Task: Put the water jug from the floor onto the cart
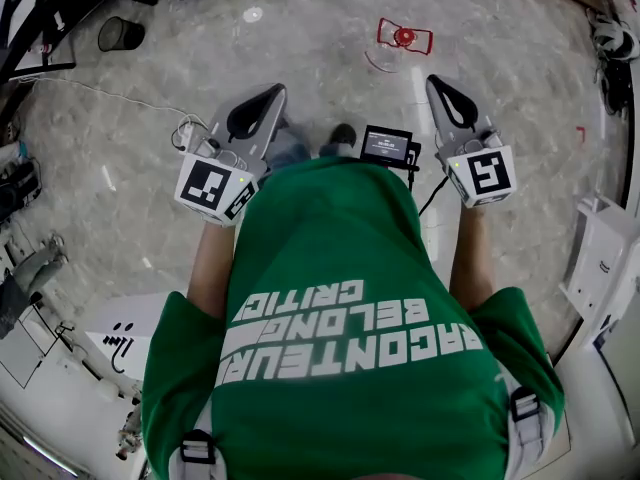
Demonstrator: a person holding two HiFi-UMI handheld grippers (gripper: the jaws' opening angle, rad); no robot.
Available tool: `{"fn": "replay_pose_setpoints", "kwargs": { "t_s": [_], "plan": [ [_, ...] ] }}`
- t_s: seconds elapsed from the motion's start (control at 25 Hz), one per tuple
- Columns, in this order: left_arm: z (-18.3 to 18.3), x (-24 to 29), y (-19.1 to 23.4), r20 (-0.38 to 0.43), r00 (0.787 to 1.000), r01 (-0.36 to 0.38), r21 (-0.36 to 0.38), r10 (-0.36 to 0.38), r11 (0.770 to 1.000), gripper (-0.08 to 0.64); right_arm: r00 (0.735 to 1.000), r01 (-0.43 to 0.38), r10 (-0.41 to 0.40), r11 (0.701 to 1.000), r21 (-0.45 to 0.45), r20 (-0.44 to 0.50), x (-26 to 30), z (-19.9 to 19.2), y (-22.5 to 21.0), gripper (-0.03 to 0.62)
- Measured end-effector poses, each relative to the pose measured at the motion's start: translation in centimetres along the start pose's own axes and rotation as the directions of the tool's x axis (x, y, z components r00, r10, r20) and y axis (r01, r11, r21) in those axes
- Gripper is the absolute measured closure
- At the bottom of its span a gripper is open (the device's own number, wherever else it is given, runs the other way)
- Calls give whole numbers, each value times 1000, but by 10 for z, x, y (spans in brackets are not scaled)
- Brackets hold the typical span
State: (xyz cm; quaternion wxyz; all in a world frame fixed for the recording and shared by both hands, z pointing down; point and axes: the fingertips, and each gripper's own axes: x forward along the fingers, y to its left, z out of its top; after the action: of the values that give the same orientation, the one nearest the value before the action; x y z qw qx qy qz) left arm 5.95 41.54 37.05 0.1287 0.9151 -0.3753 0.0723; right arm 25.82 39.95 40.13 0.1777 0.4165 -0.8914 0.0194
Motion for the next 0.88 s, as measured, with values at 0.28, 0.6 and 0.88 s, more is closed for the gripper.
{"fn": "replay_pose_setpoints", "kwargs": {
  "t_s": [0.28, 0.6, 0.88],
  "plan": [
    [-4, -7, 42, 6, 1000, 13, -14, -13, 1000, 545, 999, 4, -5, 1000, -19, -42, 38, 5, 10, 600],
    [13, 21, 110, 69, 989, 132, -18, -130, 991, 545, 989, 95, -97, 995, -23, -107, 84, 22, 5, 600],
    [19, 36, 160, 73, 980, 190, -35, -187, 981, 545, 974, 164, -165, 986, -22, -157, 114, 33, 2, 600]
  ]
}}
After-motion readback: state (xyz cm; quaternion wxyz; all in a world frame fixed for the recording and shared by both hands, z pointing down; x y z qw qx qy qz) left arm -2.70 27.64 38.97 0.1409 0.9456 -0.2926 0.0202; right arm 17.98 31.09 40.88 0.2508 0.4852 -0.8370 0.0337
